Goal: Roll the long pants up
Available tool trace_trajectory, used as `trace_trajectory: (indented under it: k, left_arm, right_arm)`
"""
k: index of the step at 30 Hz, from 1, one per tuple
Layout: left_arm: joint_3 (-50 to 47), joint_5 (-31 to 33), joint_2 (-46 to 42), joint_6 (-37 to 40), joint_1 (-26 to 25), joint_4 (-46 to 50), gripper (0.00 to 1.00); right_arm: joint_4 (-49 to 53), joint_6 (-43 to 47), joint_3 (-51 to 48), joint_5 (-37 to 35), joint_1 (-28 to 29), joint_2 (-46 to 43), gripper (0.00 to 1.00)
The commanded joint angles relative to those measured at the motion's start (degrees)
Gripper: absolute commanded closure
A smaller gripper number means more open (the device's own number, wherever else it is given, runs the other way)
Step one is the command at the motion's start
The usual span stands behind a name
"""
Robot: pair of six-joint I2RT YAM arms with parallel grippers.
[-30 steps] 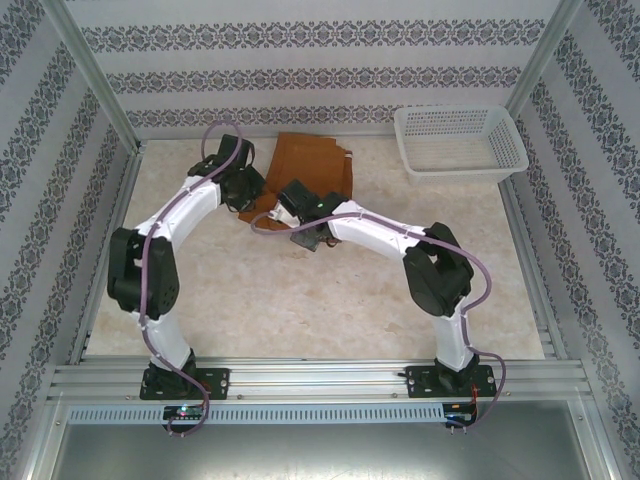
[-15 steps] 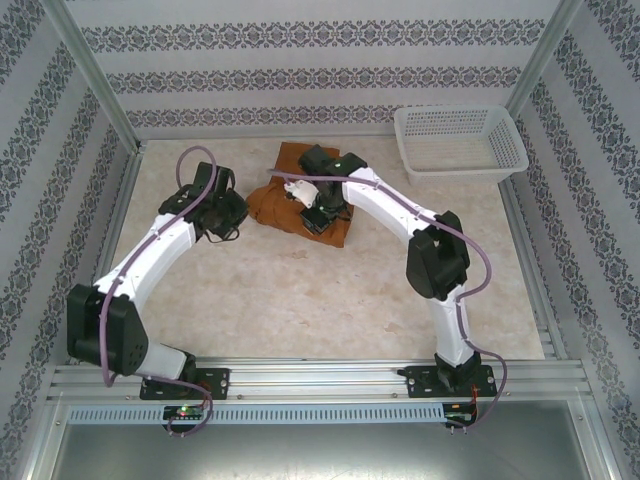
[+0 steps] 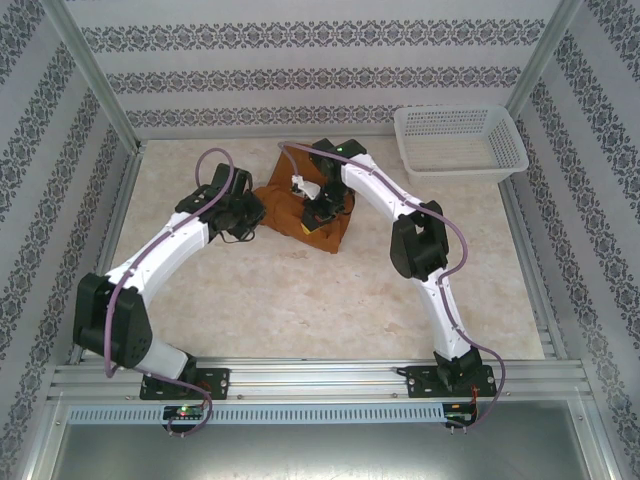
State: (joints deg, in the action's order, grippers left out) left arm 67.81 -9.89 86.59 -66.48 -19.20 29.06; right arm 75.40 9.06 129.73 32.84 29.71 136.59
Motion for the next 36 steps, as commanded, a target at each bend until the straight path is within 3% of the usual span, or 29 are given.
trace_trajectory:
  k: [1,12,22,23,24,25,27,34,36]
  left_arm:
    - [2.7,-0.64,3.93,-0.79,-0.97,-4.27,1.0]
    - [15.29,-1.94,20.81,-0.49,-0.96,-8.58,1.0]
    - [29.54,-1.91,37.83,1.65,-0.93,-4.75,1.0]
    - [30.27,-1.93,39.31,1.68,-0.93,-4.45,1.0]
    - [30.92,-2.1,40.77,1.47,-0.8,-4.12,1.0]
    - [31.2,-2.26,41.98,1.28,-0.8,-4.24,1.0]
    - [31.32,-2.06,43.43,1.01,-0.83,-4.45,1.0]
    - [32.03,-2.16,44.71,1.69,-0.18,-2.47,1.0]
    - [32.03,-2.13,44.45,1.95,-0.08,-1.95,1.0]
  right_arm:
    - [4.23,-2.34,2.81,7.16,-1.47,2.12,1.0]
    - [4.92,-3.69,7.16,11.79,-4.51,7.46,1.0]
    - [3.06,-4.4,11.09,11.02,-5.54,11.27,1.0]
    - [2.9,-4.46,11.07,10.09,-5.54,11.17,0.96]
    - [2.66,-4.57,11.07,8.1,-5.46,10.88,0.83]
    - [2.54,-4.51,10.9,5.5,-5.3,10.36,0.59]
    - [1.57,-4.38,9.59,-0.31,-4.99,8.18,0.33]
    - [-12.05,-8.74,-7.98,-14.44,-1.28,-9.4,0.25]
    - [-15.49,-8.57,-13.49,-21.71,1.08,-14.26,0.24]
